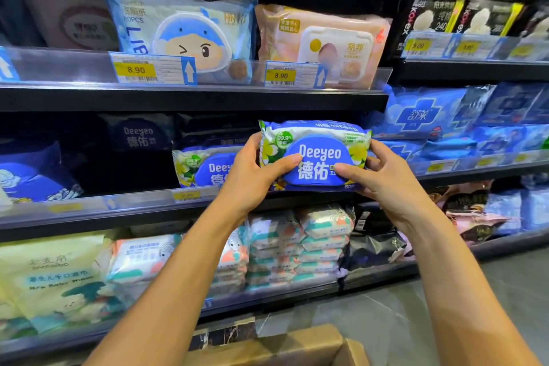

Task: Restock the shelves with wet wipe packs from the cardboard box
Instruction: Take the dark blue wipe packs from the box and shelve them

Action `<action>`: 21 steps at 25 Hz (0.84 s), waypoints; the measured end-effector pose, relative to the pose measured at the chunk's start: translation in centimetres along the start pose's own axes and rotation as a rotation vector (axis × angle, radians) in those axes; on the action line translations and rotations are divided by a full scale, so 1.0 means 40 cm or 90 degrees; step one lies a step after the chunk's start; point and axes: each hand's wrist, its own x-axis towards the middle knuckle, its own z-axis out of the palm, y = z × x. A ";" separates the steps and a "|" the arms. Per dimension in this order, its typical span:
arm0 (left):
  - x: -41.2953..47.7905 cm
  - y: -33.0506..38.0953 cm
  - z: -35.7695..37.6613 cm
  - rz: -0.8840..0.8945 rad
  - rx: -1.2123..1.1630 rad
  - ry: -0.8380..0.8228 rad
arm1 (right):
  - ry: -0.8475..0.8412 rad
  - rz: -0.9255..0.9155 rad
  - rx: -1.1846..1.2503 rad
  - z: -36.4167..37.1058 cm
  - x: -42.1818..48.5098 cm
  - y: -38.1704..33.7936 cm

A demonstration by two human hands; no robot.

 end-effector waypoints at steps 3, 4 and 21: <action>0.018 0.005 0.013 0.017 0.118 0.015 | 0.045 -0.022 0.015 -0.005 0.021 0.019; 0.021 0.008 0.020 0.027 0.163 0.027 | 0.060 -0.038 0.003 -0.010 0.030 0.026; 0.122 -0.074 0.017 0.075 0.304 0.115 | 0.178 -0.214 -0.147 0.048 0.082 0.053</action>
